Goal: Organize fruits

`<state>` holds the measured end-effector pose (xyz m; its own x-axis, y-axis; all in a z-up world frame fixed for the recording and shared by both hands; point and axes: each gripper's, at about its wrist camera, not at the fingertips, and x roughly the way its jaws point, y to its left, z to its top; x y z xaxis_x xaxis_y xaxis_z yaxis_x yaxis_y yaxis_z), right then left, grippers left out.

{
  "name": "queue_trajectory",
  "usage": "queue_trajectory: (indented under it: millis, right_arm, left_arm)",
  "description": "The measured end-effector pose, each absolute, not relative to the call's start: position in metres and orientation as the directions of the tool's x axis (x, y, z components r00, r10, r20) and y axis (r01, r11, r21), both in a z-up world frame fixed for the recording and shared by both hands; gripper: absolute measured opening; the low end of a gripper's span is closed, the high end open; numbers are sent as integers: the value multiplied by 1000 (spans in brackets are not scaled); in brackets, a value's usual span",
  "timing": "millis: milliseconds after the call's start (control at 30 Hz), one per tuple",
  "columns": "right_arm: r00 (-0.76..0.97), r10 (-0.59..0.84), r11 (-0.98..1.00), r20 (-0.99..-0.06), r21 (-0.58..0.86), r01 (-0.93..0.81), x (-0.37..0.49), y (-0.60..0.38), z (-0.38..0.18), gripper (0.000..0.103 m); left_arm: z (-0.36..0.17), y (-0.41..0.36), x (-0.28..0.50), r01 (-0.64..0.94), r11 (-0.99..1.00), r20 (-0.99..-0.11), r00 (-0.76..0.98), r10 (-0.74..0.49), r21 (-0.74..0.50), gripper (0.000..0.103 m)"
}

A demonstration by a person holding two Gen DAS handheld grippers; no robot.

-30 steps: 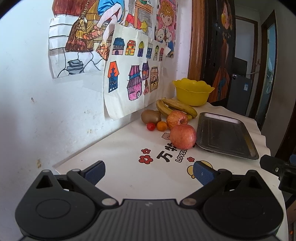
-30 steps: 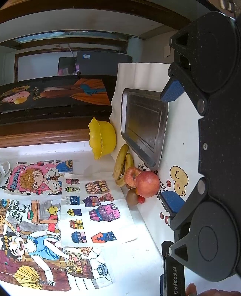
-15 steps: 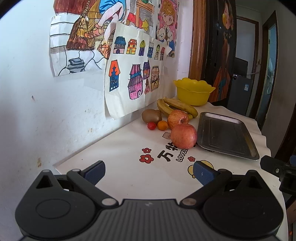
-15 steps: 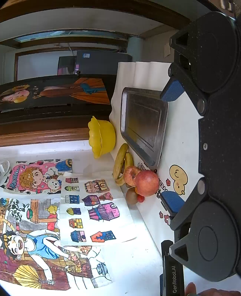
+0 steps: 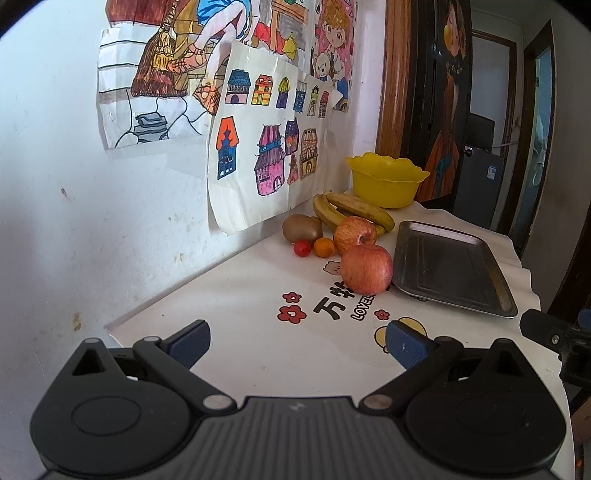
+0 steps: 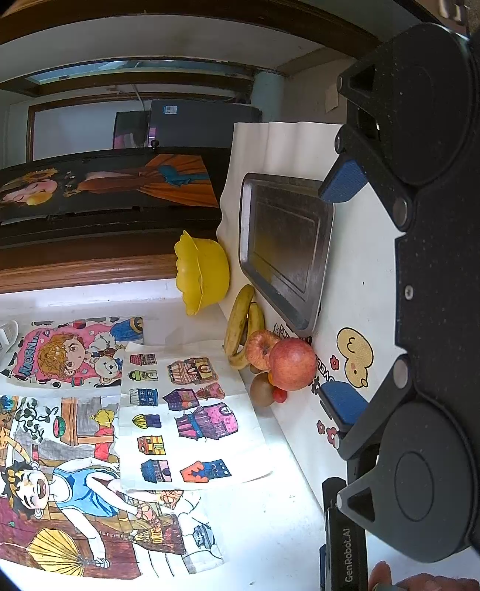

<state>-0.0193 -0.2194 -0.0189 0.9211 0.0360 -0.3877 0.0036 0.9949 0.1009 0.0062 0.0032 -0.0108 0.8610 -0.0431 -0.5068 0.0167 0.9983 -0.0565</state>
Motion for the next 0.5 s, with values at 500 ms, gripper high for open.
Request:
queue_trajectory:
  millis: [500]
  right_arm:
    - [936, 53, 995, -349, 96, -21, -25, -215, -9, 102]
  left_arm:
    - [-2, 10, 7, 20, 996, -498, 865, -59, -85, 103]
